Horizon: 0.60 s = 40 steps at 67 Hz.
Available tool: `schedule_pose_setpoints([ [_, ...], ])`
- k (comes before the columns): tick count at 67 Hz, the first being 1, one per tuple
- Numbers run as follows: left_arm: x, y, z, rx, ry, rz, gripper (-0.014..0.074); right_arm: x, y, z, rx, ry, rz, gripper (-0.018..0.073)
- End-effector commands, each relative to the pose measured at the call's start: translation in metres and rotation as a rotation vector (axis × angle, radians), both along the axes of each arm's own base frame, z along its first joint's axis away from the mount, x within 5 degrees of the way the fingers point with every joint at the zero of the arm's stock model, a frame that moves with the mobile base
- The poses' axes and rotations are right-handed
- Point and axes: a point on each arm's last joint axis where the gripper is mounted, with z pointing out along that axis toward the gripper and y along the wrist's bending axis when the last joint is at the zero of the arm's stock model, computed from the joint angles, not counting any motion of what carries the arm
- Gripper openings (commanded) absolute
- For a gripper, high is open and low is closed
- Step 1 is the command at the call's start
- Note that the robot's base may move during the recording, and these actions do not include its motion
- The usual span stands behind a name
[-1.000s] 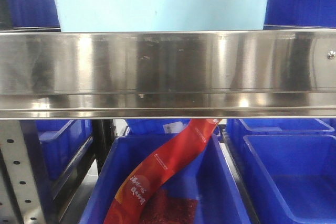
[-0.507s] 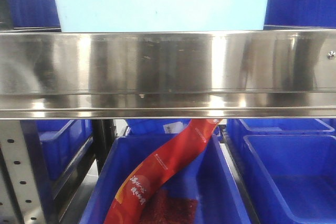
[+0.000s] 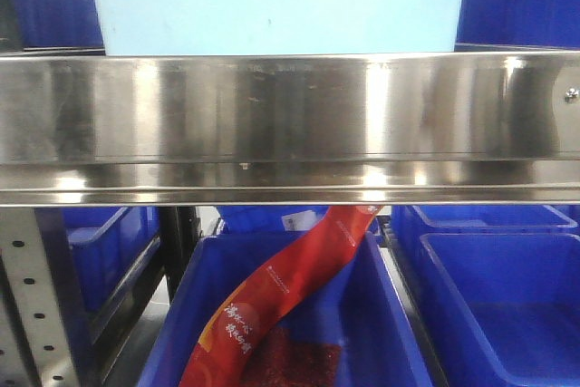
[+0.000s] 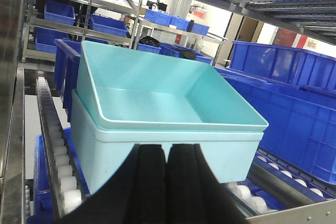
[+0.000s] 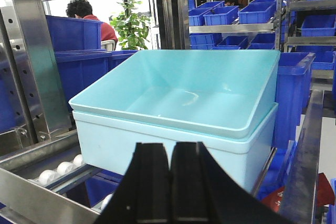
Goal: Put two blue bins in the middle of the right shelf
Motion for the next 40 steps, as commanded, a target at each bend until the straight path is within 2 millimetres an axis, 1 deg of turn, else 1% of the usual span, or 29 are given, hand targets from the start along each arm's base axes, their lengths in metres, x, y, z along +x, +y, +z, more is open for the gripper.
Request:
schedule_pose_setpoints([
  [1,-0.001,0.000,0.001,-0.005,-0.014,-0.009,-0.0111,-0.001,0.000,0.001,-0.014,-0.026,0.008,-0.0163],
  [5,-0.001,0.000,0.001,-0.005,-0.014,-0.009,-0.0111,-0.001,0.000,0.001,-0.006,-0.023,0.009,-0.0163],
  [11,-0.001,0.000,0.001,-0.005,-0.014,-0.009,-0.0111,-0.003,-0.001,-0.004,0.078,0.029,0.010,-0.0163],
  [13,-0.001,0.000,0.001,-0.005,-0.014,-0.009,-0.0111,-0.004,-0.003,-0.009,0.040,0.017,-0.005,-0.0163],
  [16,-0.001,0.000,0.001,-0.005,-0.014,-0.009,-0.0111,-0.006,-0.007,-0.019,-0.062,-0.016,-0.043,-0.0163],
  [25,-0.001,0.000,0.001,-0.005,-0.014,-0.009,-0.0111,-0.015,-0.022,-0.058,-0.208,-0.040,-0.171,-0.0163],
  [32,-0.001,0.000,0.001,-0.005,-0.014,-0.009,-0.0111,-0.023,-0.031,-0.083,-0.169,-0.013,-0.261,-0.0163],
  [40,-0.001,0.000,0.001,-0.005,-0.014,-0.009,-0.0111,-0.032,-0.036,-0.110,-0.155,-0.010,-0.312,-0.0163],
])
